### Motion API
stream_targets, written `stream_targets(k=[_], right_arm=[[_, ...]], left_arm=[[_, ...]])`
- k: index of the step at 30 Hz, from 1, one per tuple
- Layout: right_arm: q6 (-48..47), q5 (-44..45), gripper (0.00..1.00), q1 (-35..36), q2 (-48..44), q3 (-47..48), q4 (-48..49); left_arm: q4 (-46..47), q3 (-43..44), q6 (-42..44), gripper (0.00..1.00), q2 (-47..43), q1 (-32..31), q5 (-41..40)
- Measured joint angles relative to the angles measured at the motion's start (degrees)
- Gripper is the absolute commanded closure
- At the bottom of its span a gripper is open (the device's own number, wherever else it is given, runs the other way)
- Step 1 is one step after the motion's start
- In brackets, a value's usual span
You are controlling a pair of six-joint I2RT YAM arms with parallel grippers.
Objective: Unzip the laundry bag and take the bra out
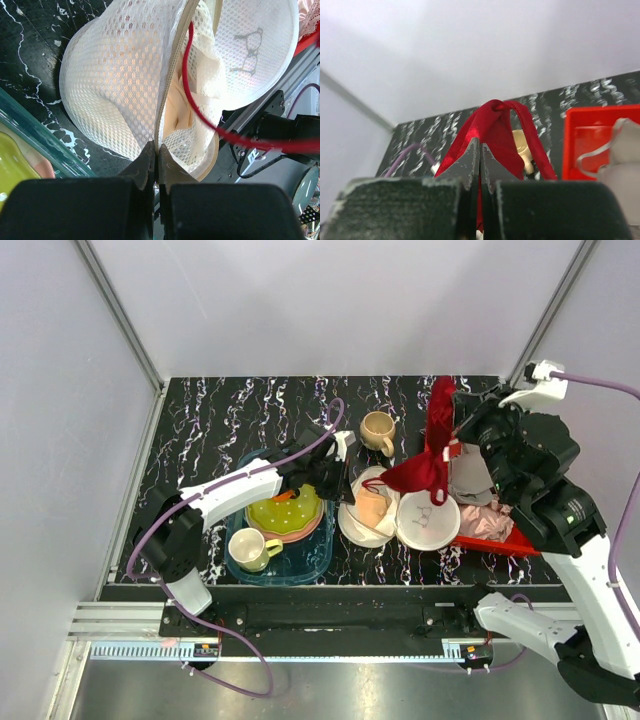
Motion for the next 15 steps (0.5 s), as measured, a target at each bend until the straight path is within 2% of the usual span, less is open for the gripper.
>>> stream_targets(k=[6, 15], right_arm=[[-8.5, 11.2, 1.00, -1.0, 5.6, 5.1, 3.0], [-16.6, 18.3, 1.00, -7.2, 13.8, 13.4, 4.5]], left_arm=[[0.0, -0.2, 0.0, 1.00, -0.2, 0.0, 0.2], [-0.2, -0.3, 0.1, 1.00, -1.0, 0.0, 0.1]])
